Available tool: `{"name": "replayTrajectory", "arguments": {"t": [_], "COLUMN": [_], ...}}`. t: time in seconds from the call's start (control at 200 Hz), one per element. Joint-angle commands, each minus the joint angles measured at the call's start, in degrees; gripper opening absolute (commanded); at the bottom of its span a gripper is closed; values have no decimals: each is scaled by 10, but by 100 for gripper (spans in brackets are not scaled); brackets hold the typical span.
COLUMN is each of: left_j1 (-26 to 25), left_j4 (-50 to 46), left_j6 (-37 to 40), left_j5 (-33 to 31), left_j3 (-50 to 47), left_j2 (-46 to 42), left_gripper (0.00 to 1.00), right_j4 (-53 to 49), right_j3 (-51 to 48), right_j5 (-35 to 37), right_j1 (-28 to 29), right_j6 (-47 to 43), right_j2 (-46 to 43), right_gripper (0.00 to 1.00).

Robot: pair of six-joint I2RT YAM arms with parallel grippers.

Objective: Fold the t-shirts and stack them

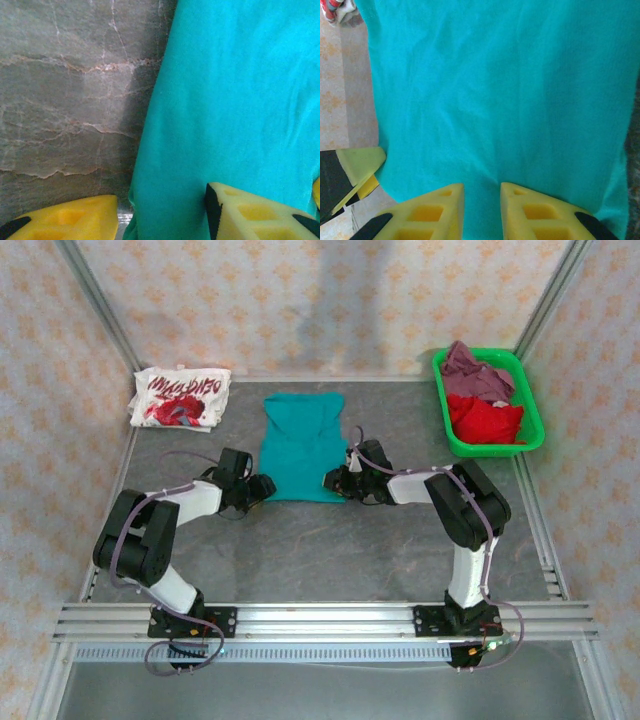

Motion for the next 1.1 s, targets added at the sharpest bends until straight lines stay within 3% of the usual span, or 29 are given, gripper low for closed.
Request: {"name": "replayTrajectory", "arguments": {"t": [0.0,0.265,0.53,0.666,1.096], "left_j1": [-46,-47,-47,-47,-47], "left_j4": [142,117,73,68,-29], "left_j6": [-10,-2,16,19,57], "left_j5": [69,62,50,47,41], "left_j3": [16,33,51,44,18], "left_j2": [54,47,37,28,-31], "left_gripper": [43,19,7,0,0], "right_j4": [-45,-53,-80,-93,-139], "right_j3": [-16,-17,-24,-36,-127], "right_j5": [31,29,32,27,36], "right_j1": [1,1,1,1,-20], "right_j6": [-13,-15,-21,-18,40], "right_j2": [11,-2,-57,-111,-195], "right_gripper": [25,25,26,35,45]}}
